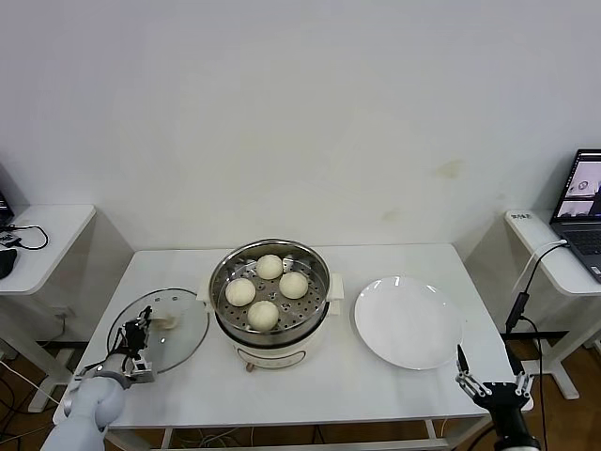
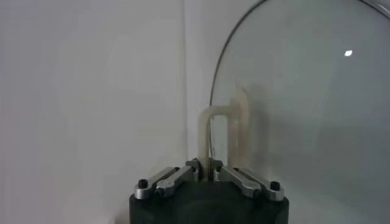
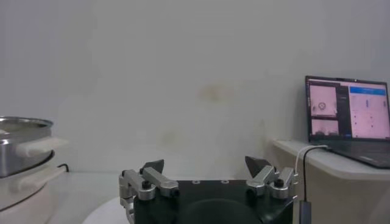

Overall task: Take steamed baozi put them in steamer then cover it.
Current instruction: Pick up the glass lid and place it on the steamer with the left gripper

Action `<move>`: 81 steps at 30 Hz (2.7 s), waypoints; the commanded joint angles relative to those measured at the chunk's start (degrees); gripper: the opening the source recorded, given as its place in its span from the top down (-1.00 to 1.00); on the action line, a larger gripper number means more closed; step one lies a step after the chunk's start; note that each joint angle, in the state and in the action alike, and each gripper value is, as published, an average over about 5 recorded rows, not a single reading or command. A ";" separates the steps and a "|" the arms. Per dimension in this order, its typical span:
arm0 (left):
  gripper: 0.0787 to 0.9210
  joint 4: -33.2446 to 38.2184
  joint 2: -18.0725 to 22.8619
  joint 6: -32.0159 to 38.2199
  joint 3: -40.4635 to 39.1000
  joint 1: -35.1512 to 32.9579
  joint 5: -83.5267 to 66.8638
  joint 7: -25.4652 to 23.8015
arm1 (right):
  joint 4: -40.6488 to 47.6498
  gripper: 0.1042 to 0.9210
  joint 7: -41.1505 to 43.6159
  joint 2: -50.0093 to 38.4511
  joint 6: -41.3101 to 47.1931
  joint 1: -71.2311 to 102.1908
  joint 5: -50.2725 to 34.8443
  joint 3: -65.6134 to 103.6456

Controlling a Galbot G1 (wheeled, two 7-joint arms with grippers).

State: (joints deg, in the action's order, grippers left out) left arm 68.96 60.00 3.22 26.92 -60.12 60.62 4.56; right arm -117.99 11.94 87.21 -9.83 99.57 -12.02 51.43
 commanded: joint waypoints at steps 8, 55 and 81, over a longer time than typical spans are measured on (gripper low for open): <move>0.84 20.34 4.83 -2.08 7.75 -12.23 2.04 8.59 | 0.29 -0.76 0.06 0.08 -0.12 -0.48 0.35 -0.52; 0.84 47.32 3.11 -21.83 -5.91 -8.89 11.00 -16.64 | 3.43 -0.76 -0.41 -0.40 -1.60 -2.37 8.35 -3.24; 0.84 39.18 26.98 -25.17 -18.14 3.04 30.59 -24.85 | 9.74 -0.76 -1.33 -0.30 -3.68 -4.81 13.35 -6.47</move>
State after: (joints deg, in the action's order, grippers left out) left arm 110.75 79.60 -21.13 12.42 -60.47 85.14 -18.20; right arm -109.74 10.68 86.92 -13.25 94.96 0.17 45.49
